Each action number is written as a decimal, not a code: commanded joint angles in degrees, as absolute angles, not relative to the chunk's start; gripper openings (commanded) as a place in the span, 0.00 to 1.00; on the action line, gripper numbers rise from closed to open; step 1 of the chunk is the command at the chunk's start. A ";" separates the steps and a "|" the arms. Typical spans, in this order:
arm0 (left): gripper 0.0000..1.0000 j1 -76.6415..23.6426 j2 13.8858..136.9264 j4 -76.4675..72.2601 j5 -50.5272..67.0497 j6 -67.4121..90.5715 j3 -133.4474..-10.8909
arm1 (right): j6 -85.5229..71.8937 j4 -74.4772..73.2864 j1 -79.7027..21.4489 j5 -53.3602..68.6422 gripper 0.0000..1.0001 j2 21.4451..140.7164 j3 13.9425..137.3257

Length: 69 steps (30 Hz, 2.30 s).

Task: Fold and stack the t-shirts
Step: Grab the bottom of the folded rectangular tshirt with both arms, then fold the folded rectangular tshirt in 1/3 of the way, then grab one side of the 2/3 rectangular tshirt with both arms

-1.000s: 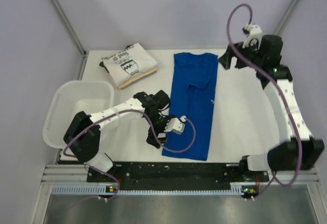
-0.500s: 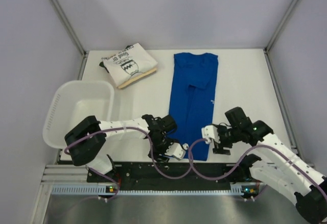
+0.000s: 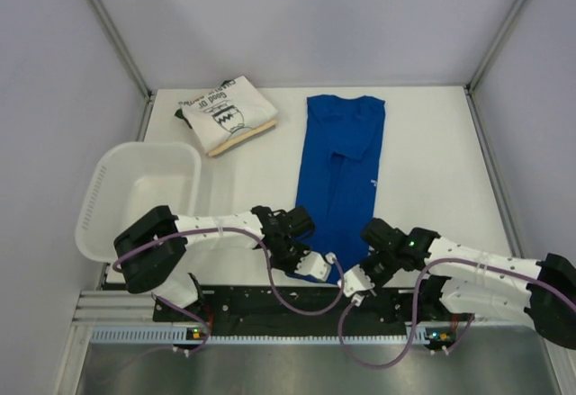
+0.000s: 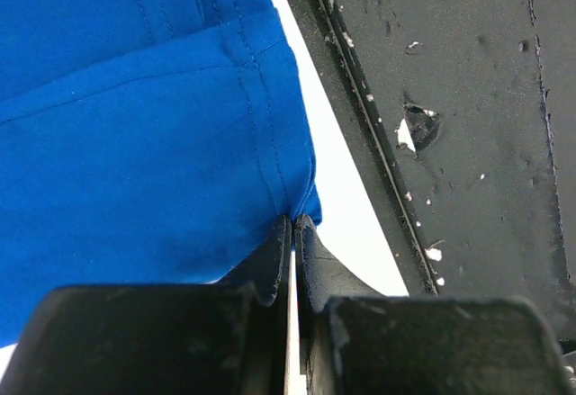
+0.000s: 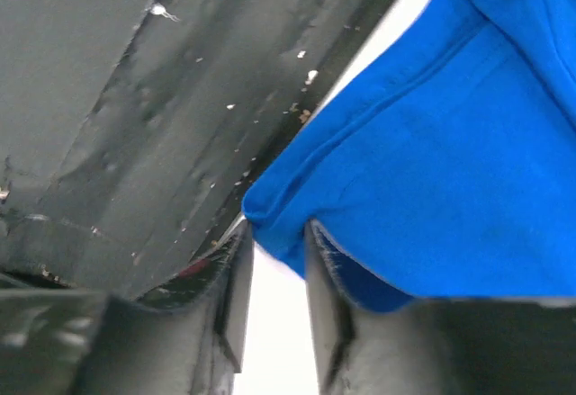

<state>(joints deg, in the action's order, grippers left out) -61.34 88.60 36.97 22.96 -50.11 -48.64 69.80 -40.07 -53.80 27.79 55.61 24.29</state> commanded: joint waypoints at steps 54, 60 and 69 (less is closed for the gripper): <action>0.52 -33.49 121.15 43.67 18.92 -38.11 -114.74 | 56.92 -2.17 -12.82 24.75 0.67 81.23 51.80; 0.55 -35.59 106.01 45.01 36.57 -57.12 -87.58 | 70.66 -15.47 -21.87 24.44 0.71 70.85 36.93; 0.61 -41.40 111.61 39.73 20.75 -52.39 -82.62 | 70.57 -9.58 -24.70 17.14 0.71 75.14 33.49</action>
<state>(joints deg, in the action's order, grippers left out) -40.91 109.27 42.96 25.19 -52.25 -83.07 68.23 -12.05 -24.53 19.55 73.23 31.53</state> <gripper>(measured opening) 0.601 0.709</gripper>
